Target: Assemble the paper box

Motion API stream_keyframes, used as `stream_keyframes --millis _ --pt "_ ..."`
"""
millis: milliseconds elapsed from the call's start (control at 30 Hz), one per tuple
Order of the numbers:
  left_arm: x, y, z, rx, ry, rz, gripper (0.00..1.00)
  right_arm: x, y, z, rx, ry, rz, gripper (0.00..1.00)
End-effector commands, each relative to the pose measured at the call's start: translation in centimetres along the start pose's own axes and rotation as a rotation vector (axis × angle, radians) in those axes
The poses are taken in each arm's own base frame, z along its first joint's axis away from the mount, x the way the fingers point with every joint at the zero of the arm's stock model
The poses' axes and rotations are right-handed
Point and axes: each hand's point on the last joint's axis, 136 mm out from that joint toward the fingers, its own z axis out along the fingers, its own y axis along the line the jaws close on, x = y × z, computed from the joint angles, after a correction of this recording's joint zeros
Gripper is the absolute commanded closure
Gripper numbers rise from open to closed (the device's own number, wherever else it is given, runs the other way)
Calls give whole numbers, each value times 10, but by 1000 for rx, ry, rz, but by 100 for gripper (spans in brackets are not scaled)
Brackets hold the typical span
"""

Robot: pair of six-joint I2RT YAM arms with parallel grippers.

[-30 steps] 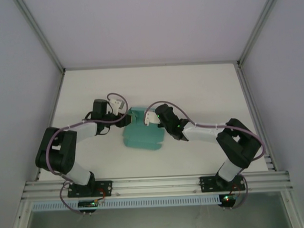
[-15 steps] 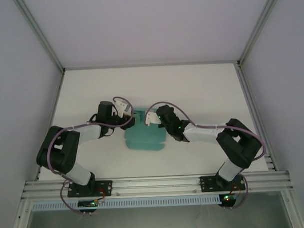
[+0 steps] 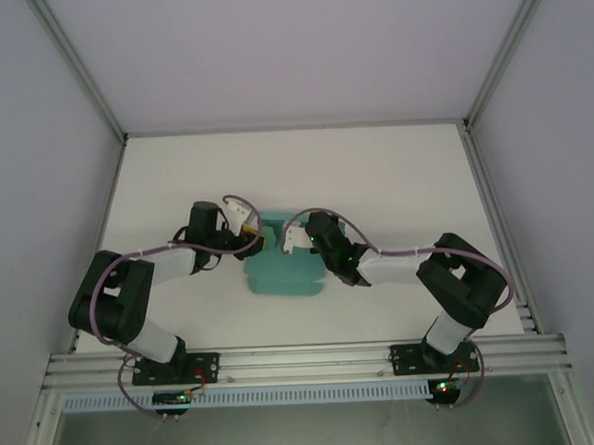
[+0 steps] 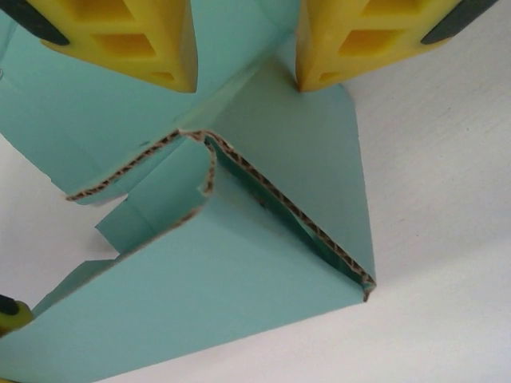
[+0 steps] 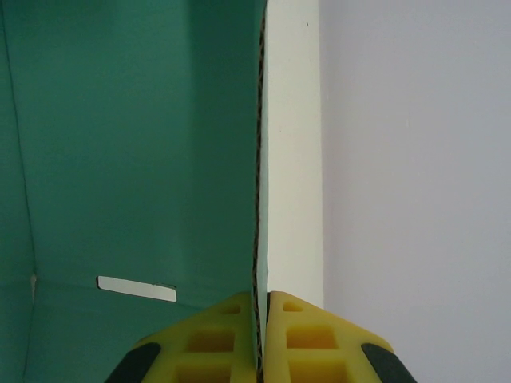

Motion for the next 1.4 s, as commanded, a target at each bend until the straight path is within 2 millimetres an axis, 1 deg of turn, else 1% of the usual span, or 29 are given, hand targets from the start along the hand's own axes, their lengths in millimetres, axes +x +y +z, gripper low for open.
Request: stream_keyframes --millis 0,67,133,200,233,300,367,433,467,567,733,833,867,933,1000,1067,1133,1200,1233,1300,1367 --pt "-11 0 4 15 3 -6 63 -1 26 -8 -82 -25 -65 100" --pt "-12 5 9 2 3 -38 63 1 30 -9 -85 -12 -74 100" --pt "-16 14 12 -47 -16 -74 62 5 36 -11 -95 1 -90 100" --pt "-19 24 13 -114 -29 -118 60 9 43 -13 -97 6 -97 100" --pt "-21 25 13 -135 -31 -126 60 11 46 -15 -101 11 -103 100" --pt "-20 24 13 -172 -39 -116 58 13 52 -18 -84 14 -113 100" --pt "-17 17 12 -173 -49 -89 57 14 57 -21 -71 22 -147 100" --pt "-16 16 9 -190 -81 -87 57 18 61 -20 -64 50 -162 100" --pt "-16 15 9 -189 -96 -85 55 18 63 -19 -58 59 -178 100" --pt "-22 12 10 -186 -138 -79 55 14 65 -13 -22 58 -255 100" --pt "-34 13 12 -228 -189 -55 57 14 73 -9 -27 68 -273 100" --pt "-45 14 15 -228 -221 -62 61 15 79 -10 -72 64 -260 100" --pt "-47 16 16 -236 -227 -70 63 14 79 -11 -81 64 -254 100" --pt "-51 19 20 -241 -235 -91 64 13 78 -13 -88 58 -242 100" --pt "-56 20 26 -246 -239 -113 72 13 81 -15 -116 53 -228 100" --pt "-56 17 34 -254 -227 -96 78 12 82 -16 -138 48 -199 100" --pt "-55 17 40 -310 -212 -79 84 12 81 -16 -137 46 -186 100" --pt "-53 16 46 -365 -192 -69 97 11 78 -17 -131 43 -175 100" --pt "-51 18 48 -396 -188 -65 100 9 75 -18 -128 39 -166 100" --pt "-49 22 51 -460 -194 -57 100 9 75 -18 -136 38 -147 100" --pt "-46 31 49 -529 -200 -91 100 9 75 -20 -148 36 -129 100"
